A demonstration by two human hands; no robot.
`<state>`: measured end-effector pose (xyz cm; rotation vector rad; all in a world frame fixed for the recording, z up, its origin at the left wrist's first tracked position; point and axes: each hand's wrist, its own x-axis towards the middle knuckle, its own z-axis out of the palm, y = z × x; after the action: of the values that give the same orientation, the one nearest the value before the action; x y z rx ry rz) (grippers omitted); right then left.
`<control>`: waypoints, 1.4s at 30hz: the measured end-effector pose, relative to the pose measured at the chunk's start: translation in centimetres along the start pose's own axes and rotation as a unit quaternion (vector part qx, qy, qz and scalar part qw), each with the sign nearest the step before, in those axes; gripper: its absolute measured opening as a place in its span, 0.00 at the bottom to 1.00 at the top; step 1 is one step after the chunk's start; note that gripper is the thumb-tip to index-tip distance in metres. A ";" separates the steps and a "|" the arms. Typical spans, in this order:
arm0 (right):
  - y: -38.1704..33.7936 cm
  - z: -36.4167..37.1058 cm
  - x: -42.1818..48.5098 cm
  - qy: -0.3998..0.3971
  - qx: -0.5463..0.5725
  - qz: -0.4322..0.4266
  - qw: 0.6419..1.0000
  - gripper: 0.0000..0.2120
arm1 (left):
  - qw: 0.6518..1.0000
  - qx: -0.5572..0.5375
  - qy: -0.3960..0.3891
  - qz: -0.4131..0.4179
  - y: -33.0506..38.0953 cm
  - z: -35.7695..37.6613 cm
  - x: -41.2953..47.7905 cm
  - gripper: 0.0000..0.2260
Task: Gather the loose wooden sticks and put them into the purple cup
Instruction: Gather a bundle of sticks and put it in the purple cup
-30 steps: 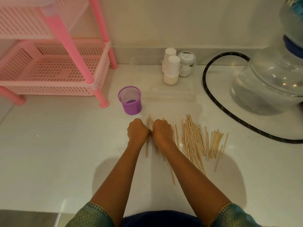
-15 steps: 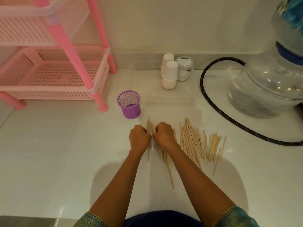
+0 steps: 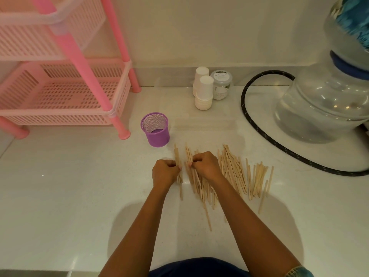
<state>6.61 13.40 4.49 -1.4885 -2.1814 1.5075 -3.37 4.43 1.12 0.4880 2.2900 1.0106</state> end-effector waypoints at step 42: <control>-11.4 0.8 3.0 0.078 0.314 -0.263 0.909 0.10 | 0.902 -0.318 0.230 0.178 8.6 -8.1 1.8 0.08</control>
<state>-2.81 14.77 11.55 -0.7106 -1.5791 1.5885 -9.11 6.54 11.38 0.4201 2.0901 2.1515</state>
